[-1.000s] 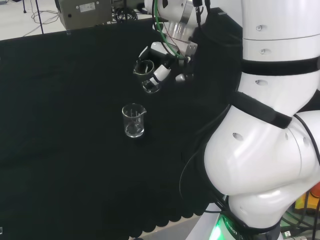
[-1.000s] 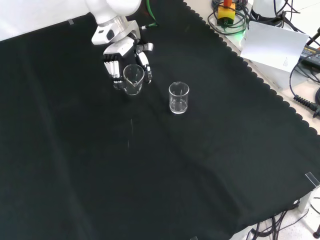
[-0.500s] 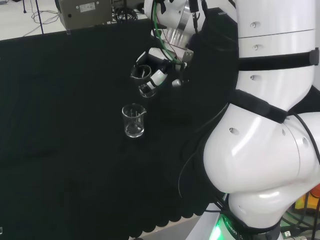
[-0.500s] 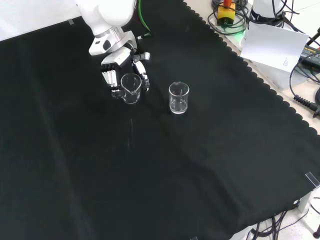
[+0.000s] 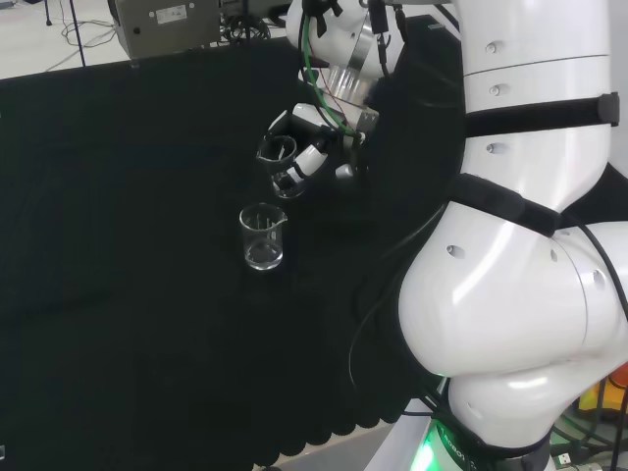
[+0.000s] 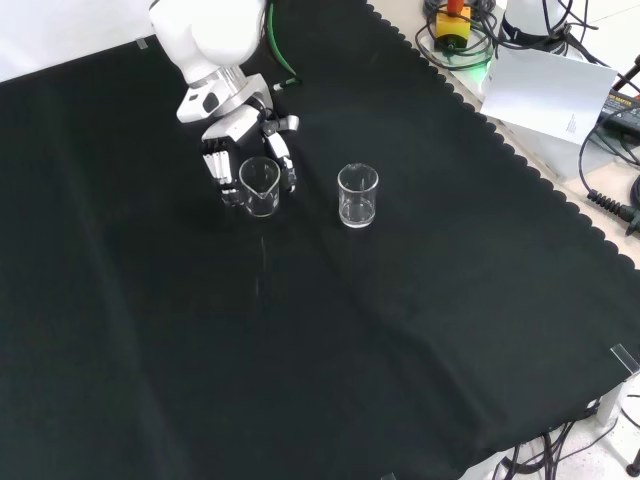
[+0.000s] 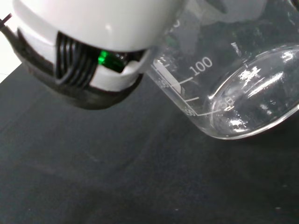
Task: Place the beaker back on the table.
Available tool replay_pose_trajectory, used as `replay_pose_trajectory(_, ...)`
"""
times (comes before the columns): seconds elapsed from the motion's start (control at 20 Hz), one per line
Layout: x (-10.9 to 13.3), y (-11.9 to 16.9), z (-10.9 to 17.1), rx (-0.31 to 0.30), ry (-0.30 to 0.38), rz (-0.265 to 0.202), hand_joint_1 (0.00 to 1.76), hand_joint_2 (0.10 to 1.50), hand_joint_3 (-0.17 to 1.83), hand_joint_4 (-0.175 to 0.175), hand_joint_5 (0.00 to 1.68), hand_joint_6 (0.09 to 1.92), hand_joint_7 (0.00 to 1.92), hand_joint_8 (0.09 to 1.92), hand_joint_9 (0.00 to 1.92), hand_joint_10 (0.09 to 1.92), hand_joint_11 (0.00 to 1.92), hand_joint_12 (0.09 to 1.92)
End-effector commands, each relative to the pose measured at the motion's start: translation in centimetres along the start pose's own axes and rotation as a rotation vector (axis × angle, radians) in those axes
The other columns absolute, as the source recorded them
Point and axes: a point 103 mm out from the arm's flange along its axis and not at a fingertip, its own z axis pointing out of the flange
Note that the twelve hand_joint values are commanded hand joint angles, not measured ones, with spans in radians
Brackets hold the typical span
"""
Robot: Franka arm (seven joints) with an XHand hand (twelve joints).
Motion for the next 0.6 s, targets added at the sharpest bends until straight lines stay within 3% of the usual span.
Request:
replay_pose_trajectory(0.05, -0.2, 0.9, 1.2, -0.016, 0.035, 0.001, 1.32, 0.71, 0.5, -0.175, 1.32, 0.51, 1.37, 0.47, 1.7, 0.09, 1.36, 0.66)
replay_pose_trajectory(0.45, -1.1, -0.3, 0.8, 0.0, 0.038, 0.021, 1.31, 0.74, 0.47, -0.175, 1.29, 0.56, 1.33, 0.53, 1.68, 0.09, 1.33, 0.67)
replay_pose_trajectory(0.5, -1.0, -0.2, 0.9, 0.0, 0.039, 0.022, 1.31, 0.7, 0.54, -0.114, 1.28, 0.57, 1.37, 0.51, 1.67, 0.09, 1.33, 0.67)
replay_pose_trajectory(0.6, -1.1, -0.2, 0.9, -0.007, 0.05, 0.019, 1.33, 0.8, 0.39, -0.146, 1.23, 0.64, 1.25, 0.67, 1.6, 0.09, 1.29, 0.69)
